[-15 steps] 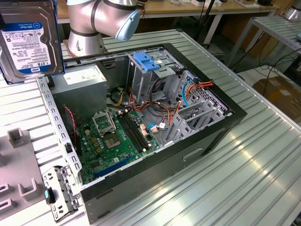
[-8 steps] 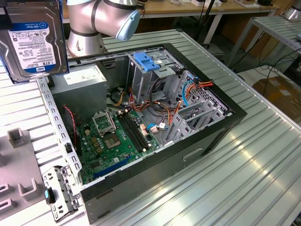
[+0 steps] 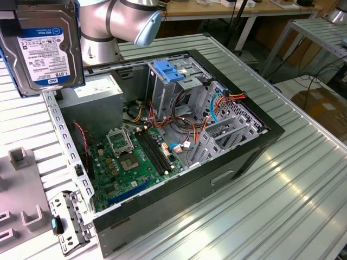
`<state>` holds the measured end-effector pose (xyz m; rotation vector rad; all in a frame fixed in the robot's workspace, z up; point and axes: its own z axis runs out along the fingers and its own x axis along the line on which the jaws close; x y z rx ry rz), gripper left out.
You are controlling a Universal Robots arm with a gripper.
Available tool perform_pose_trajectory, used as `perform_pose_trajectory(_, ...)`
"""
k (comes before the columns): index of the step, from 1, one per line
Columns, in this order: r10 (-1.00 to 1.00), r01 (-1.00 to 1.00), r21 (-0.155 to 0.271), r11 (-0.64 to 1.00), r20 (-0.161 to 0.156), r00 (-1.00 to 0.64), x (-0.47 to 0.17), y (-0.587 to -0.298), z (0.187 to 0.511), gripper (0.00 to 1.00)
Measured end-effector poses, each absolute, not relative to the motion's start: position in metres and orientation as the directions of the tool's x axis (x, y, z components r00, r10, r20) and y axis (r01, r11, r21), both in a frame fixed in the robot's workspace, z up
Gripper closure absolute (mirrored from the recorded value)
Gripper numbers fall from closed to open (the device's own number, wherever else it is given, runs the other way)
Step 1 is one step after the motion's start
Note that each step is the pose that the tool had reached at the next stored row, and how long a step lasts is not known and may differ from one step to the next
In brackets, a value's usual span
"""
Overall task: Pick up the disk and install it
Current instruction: 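Pick up the disk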
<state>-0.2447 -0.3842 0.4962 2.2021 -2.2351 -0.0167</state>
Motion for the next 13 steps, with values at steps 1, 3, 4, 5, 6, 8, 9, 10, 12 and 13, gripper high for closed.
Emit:
perform_pose_trajectory(1, -1.000, -1.000, 0.010, 0.015, -0.005, -0.015, -0.244, -0.385, 0.496, 0.63)
perform_pose_trajectory(3, -1.000, -1.000, 0.010, 0.015, -0.005, -0.015, -0.241, -0.387, 0.496, 0.63)
perform_pose_trajectory(4, -1.000, -1.000, 0.010, 0.015, -0.005, -0.015, -0.241, -0.387, 0.496, 0.63)
perform_pose_trajectory(5, -1.000, -1.000, 0.010, 0.015, -0.005, -0.015, -0.240, -0.387, 0.496, 0.63)
perform_pose_trajectory(6, -1.000, -1.000, 0.010, 0.015, -0.005, -0.015, -0.238, -0.388, 0.496, 0.63)
perform_pose_trajectory(8, -1.000, -1.000, 0.010, 0.015, -0.005, -0.015, -0.236, -0.388, 0.496, 0.63)
perform_pose_trajectory(9, -1.000, -1.000, 0.010, 0.015, -0.005, -0.015, -0.235, -0.388, 0.496, 0.63)
perform_pose_trajectory(10, -1.000, -1.000, 0.010, 0.015, -0.005, -0.015, -0.233, -0.388, 0.496, 0.63)
perform_pose_trajectory(12, -1.000, -1.000, 0.010, 0.015, -0.005, -0.015, -0.231, -0.389, 0.496, 0.63)
perform_pose_trajectory(13, -1.000, -1.000, 0.010, 0.015, -0.005, -0.015, -0.229, -0.389, 0.496, 0.63)
